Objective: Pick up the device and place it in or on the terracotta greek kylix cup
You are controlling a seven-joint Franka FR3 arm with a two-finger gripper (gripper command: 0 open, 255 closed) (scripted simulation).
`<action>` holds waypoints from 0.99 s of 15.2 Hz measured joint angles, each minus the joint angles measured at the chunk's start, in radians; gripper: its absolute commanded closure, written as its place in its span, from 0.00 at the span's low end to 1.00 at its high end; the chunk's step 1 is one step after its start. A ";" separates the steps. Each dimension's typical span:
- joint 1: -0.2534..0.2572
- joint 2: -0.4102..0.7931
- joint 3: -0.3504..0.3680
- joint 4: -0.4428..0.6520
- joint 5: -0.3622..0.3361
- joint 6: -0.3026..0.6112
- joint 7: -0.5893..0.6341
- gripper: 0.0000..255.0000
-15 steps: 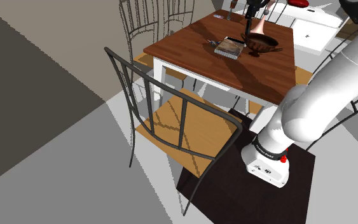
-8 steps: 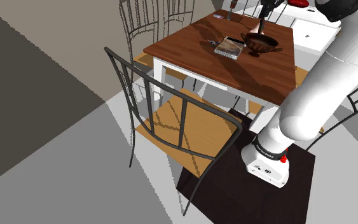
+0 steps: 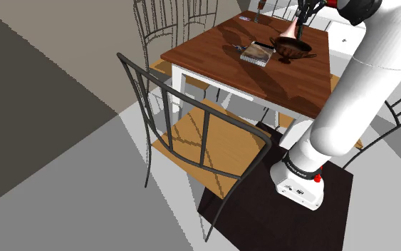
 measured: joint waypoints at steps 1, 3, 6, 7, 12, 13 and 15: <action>0.007 -0.009 0.001 -0.021 -0.007 0.016 0.005 1.00; 0.015 -0.020 0.002 -0.055 -0.016 0.043 0.012 1.00; 0.029 -0.041 0.005 -0.113 -0.034 0.090 0.025 1.00; 0.032 -0.045 0.006 -0.131 -0.037 0.105 0.028 1.00; 0.047 -0.071 0.011 -0.218 -0.057 0.180 0.044 1.00; 0.046 -0.069 0.011 -0.225 -0.055 0.187 0.043 1.00; 0.048 -0.074 0.012 -0.233 -0.058 0.195 0.044 1.00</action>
